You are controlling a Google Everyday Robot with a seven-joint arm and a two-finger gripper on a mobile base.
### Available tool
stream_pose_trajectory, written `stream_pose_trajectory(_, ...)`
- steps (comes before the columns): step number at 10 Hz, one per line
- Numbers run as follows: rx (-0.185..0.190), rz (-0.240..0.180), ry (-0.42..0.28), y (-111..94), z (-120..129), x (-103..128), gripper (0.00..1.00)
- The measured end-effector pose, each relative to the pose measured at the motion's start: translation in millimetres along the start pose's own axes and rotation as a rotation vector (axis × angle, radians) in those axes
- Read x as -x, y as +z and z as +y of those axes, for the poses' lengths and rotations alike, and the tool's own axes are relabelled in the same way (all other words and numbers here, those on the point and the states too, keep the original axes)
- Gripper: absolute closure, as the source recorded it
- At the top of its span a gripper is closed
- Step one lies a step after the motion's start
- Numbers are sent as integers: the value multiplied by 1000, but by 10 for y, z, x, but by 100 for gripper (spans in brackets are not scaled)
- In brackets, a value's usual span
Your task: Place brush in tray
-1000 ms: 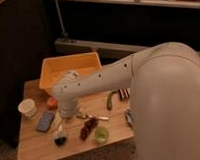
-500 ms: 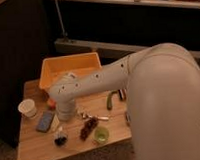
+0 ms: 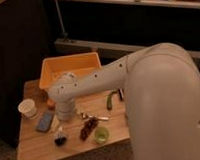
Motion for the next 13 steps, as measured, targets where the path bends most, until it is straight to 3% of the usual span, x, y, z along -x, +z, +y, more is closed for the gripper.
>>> stream_pose_trajectory(3,9,28,14,161,317,150,20)
stream_pose_trajectory(6,9,48,37,315,316,152,20)
stream_pose_trajectory(13,35,115,62,923,418,161,20)
